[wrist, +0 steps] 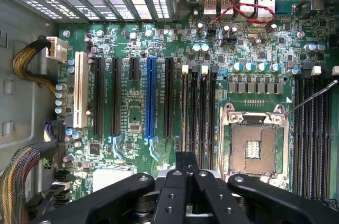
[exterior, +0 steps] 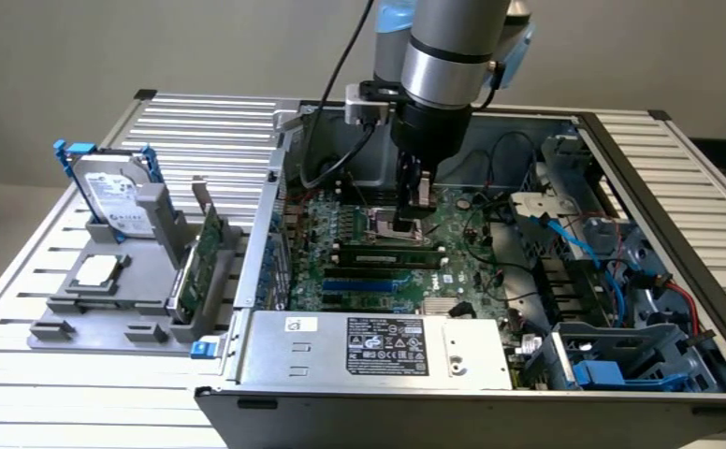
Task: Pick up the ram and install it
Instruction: 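Press down the ram until it locks into place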
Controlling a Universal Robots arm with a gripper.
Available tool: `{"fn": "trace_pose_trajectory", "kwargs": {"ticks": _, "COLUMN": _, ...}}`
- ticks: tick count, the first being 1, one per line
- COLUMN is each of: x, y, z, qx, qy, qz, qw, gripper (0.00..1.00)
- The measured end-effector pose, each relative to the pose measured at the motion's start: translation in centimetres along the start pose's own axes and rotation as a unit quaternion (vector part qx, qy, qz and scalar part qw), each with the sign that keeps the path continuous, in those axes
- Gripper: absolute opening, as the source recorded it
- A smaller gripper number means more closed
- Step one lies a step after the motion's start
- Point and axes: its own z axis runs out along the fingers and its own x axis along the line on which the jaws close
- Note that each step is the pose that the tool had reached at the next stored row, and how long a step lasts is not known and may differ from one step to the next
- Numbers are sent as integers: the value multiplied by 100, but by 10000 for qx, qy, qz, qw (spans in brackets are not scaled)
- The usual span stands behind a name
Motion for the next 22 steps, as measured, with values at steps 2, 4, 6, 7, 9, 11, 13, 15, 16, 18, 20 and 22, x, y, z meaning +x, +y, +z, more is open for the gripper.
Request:
{"fn": "trace_pose_trajectory", "kwargs": {"ticks": 2, "x": 0, "y": 0, "z": 0, "qx": 0, "qy": 0, "qz": 0, "qw": 10000, "gripper": 11}}
{"fn": "trace_pose_trajectory", "kwargs": {"ticks": 4, "x": 0, "y": 0, "z": 0, "qx": 0, "qy": 0, "qz": 0, "qw": 10000, "gripper": 11}}
{"fn": "trace_pose_trajectory", "kwargs": {"ticks": 6, "x": 0, "y": 1, "z": 5, "qx": 4, "qy": -1, "qz": 0, "qw": 10000, "gripper": 11}}
{"fn": "trace_pose_trajectory", "kwargs": {"ticks": 7, "x": 0, "y": 0, "z": 20, "qx": 5, "qy": 0, "qz": 0, "qw": 10000, "gripper": 11}}
{"fn": "trace_pose_trajectory", "kwargs": {"ticks": 9, "x": -2, "y": -3, "z": 56, "qx": 5, "qy": 0, "qz": -1, "qw": 10000, "gripper": 11}}
{"fn": "trace_pose_trajectory", "kwargs": {"ticks": 11, "x": -2, "y": -5, "z": 92, "qx": 5, "qy": 0, "qz": -6, "qw": 10000, "gripper": 11}}
{"fn": "trace_pose_trajectory", "kwargs": {"ticks": 13, "x": 18, "y": -8, "z": 131, "qx": 7, "qy": 3, "qz": -30, "qw": 10000, "gripper": 11}}
{"fn": "trace_pose_trajectory", "kwargs": {"ticks": 15, "x": 37, "y": -11, "z": 165, "qx": 9, "qy": 4, "qz": -57, "qw": 10000, "gripper": 11}}
{"fn": "trace_pose_trajectory", "kwargs": {"ticks": 16, "x": 44, "y": -12, "z": 182, "qx": 11, "qy": 5, "qz": -73, "qw": 10000, "gripper": 11}}
{"fn": "trace_pose_trajectory", "kwargs": {"ticks": 18, "x": 48, "y": 1, "z": 216, "qx": 13, "qy": 10, "qz": -114, "qw": 9999, "gripper": 11}}
{"fn": "trace_pose_trajectory", "kwargs": {"ticks": 20, "x": 45, "y": 38, "z": 254, "qx": 19, "qy": 13, "qz": -147, "qw": 9999, "gripper": 11}}
{"fn": "trace_pose_trajectory", "kwargs": {"ticks": 22, "x": 42, "y": 71, "z": 289, "qx": 36, "qy": 15, "qz": -174, "qw": 9998, "gripper": 11}}
